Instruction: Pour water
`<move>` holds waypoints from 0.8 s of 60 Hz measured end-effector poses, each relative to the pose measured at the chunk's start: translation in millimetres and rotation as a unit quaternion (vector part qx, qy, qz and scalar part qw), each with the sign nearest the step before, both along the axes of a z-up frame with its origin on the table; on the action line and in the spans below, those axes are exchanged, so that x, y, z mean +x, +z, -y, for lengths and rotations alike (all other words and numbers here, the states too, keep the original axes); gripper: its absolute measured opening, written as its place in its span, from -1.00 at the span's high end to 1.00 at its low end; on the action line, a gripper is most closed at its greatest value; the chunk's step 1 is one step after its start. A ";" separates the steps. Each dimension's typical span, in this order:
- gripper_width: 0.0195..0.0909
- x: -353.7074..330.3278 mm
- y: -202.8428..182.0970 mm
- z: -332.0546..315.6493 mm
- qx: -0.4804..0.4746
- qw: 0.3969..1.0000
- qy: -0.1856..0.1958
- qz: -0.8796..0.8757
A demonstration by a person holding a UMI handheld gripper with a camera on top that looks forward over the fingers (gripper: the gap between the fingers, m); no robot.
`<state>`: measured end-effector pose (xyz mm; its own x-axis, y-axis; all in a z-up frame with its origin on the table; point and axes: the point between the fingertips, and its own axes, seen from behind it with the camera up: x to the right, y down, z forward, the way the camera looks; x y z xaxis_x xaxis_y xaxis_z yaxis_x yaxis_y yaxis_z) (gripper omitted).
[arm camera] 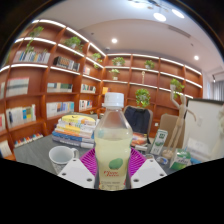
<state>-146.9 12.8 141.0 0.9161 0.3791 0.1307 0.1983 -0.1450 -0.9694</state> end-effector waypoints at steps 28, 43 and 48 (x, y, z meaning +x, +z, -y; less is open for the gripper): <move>0.52 5.6 -49.5 4.4 0.004 0.997 -0.019 -0.072; 0.19 7.9 -48.2 3.0 0.007 0.996 -0.032 -0.079; -0.31 10.1 -63.3 8.5 -0.027 0.996 -0.042 -0.075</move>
